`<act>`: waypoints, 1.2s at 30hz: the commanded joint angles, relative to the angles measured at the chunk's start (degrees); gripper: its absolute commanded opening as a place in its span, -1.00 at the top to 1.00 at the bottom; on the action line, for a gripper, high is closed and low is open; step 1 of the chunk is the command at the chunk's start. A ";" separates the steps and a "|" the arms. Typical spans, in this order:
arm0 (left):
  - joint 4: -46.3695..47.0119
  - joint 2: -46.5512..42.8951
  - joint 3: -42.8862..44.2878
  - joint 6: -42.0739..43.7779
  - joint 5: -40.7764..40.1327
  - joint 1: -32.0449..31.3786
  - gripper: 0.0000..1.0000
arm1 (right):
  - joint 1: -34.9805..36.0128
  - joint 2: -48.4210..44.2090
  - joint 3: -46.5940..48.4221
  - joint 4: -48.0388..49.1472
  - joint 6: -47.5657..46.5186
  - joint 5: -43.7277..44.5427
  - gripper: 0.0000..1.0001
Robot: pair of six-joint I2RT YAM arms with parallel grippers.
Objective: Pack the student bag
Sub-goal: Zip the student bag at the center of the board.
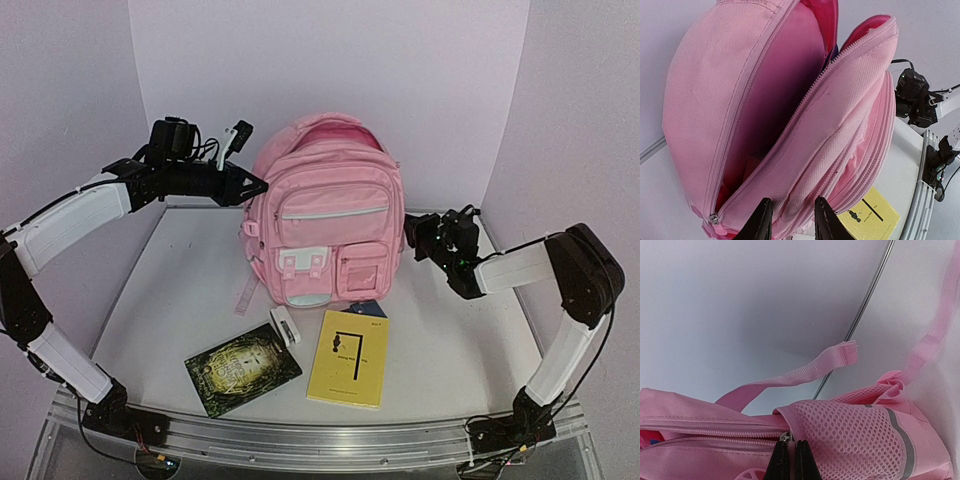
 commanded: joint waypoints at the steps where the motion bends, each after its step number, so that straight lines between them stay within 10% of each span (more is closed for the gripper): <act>1: -0.28 -0.93 0.29 1.39 -0.60 -0.01 0.42 | 0.32 -5.31 2.42 -0.52 -4.82 3.95 1.00; 20: 0.07 -1.36 0.64 1.47 0.31 0.00 0.43 | 0.26 -17.16 12.98 -17.34 -17.74 6.60 1.00; 36: -0.15 7.27 9.37 3.57 4.05 -2.05 -0.41 | 0.29 -19.41 3.49 -19.32 -17.28 6.91 1.00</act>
